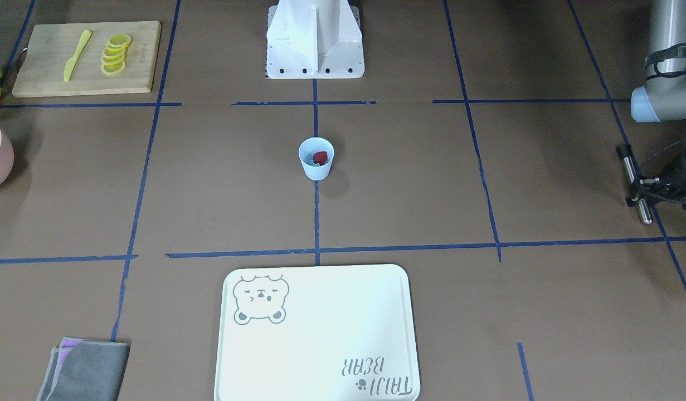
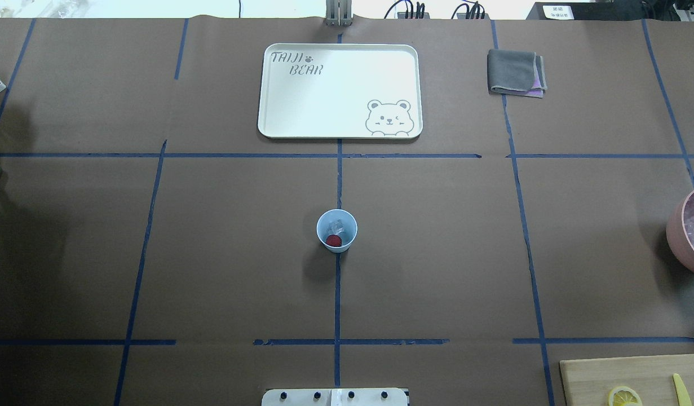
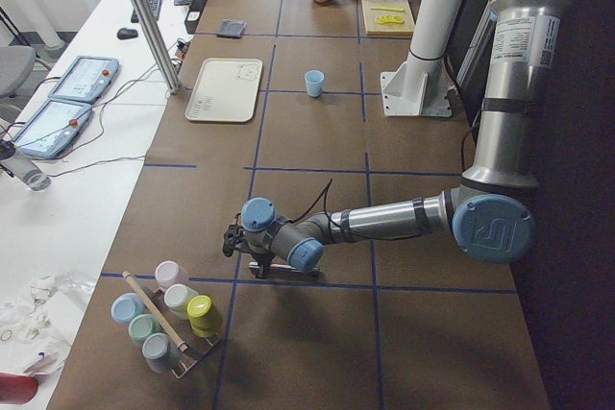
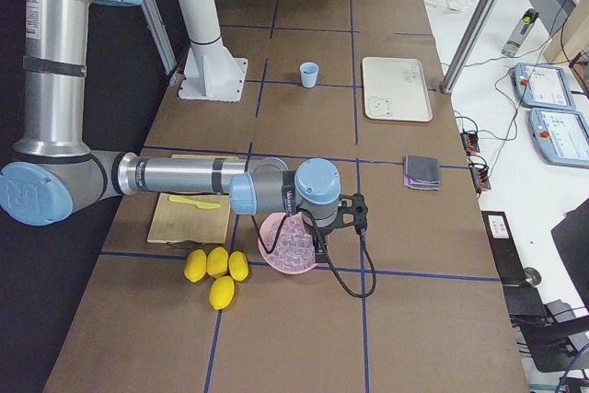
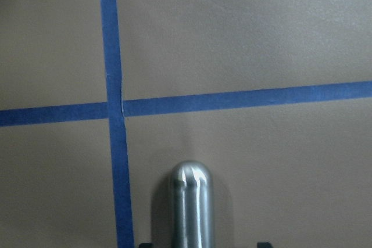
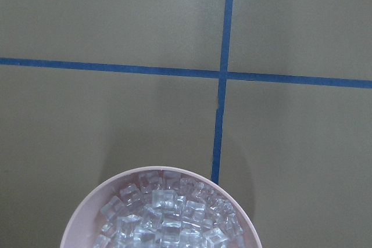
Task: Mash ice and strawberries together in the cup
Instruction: 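Lower the left gripper onto the metal pestle and grasp it, then lift the metal pestle with the left gripper and carry it over the cup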
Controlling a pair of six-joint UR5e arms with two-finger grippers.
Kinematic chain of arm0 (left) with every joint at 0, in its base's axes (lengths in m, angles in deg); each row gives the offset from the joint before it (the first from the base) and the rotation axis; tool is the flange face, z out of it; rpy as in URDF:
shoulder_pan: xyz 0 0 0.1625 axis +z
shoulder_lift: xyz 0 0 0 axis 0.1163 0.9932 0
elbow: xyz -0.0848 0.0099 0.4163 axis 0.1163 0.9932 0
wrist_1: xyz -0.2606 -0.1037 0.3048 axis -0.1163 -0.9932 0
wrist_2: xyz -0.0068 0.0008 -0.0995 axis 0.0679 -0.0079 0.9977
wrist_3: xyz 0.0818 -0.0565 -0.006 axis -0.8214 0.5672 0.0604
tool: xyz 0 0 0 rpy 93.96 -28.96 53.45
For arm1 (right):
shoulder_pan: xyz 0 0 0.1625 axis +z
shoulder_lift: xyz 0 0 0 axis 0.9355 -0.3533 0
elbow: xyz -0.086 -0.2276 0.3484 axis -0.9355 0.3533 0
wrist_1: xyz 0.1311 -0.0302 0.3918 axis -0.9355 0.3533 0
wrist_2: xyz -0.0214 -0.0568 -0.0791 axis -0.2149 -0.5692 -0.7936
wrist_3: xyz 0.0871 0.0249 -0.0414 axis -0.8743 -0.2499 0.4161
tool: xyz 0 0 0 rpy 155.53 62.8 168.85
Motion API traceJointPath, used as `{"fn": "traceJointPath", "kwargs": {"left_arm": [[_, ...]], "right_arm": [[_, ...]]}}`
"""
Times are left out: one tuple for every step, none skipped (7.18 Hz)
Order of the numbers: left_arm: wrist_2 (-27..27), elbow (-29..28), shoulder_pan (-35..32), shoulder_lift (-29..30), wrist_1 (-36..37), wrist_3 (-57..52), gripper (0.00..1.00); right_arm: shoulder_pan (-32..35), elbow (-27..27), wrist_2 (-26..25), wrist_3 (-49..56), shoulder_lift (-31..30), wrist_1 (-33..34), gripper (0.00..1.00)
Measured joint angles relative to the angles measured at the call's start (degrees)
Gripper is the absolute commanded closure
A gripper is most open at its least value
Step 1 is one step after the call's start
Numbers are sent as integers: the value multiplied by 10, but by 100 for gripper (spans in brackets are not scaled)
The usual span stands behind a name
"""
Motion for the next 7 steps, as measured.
{"fn": "traceJointPath", "kwargs": {"left_arm": [[0,5,0,-2,0,0,96],[0,13,-1,-4,1,-1,100],[2,28,-2,-4,8,-1,100],[4,55,-3,-3,26,-1,100],[5,91,-4,-1,50,-1,100],[5,128,-5,5,69,-2,100],[3,162,-5,15,75,-5,100]], "right_arm": [[0,0,0,0,0,0,0],[0,1,0,0,0,0,0],[0,1,0,0,0,0,0],[0,1,0,0,0,0,1],[0,1,0,0,1,0,0],[0,2,0,-1,1,0,1],[0,2,0,-2,3,1,0]]}}
